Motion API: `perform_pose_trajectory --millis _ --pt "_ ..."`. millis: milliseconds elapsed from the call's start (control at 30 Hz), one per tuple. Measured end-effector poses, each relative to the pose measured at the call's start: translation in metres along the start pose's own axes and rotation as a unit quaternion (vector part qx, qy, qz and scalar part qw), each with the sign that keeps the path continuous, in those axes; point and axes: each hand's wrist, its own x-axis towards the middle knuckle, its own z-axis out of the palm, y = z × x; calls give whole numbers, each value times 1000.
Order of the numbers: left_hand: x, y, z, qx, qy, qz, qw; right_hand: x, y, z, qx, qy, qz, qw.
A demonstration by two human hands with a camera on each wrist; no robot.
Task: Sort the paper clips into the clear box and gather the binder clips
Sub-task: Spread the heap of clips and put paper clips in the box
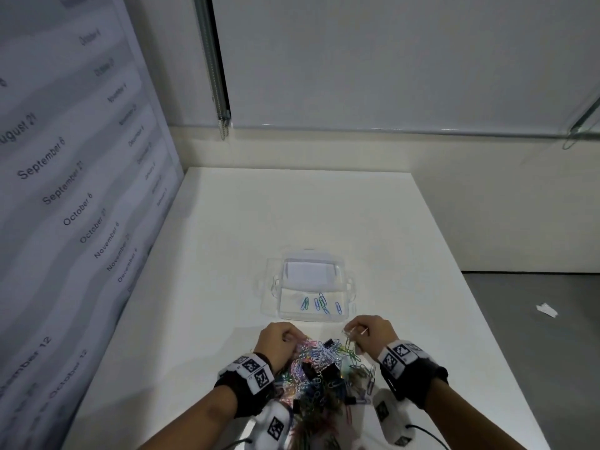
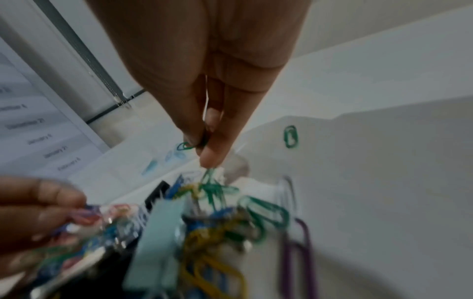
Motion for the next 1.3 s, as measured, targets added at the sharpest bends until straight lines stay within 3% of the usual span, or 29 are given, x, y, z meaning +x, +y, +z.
perform_pose_trajectory --millis 67,133,200,300,433,567,833,967,1100,1300 --pt "-1 -1 -1 -141 2 -58 988 3 -10 -7 46 24 8 999" --pt "-3 0 -5 -273 -7 -105 956 7 -22 -13 104 48 8 993" --pt "-6 2 -8 -332 -17 -113 937 13 -34 -19 155 68 -2 985" --pt "-6 7 -14 -323 -22 -98 941 23 -49 -23 169 87 -28 981" --pt "0 18 -20 -291 -11 -69 954 30 -56 -23 90 95 -45 990" --pt "10 32 -25 -339 -6 -58 939 21 -44 -21 87 102 -26 991" --pt "33 42 -22 -214 -22 -22 976 -5 13 -12 66 103 13 992" --pt "32 38 -24 -54 8 18 998 -16 35 -8 -38 25 31 998" --pt "23 28 -22 14 0 84 996 -28 48 1 -92 -27 -16 995" --pt "16 21 -18 50 -28 108 992 -29 35 22 -104 -51 -54 992"
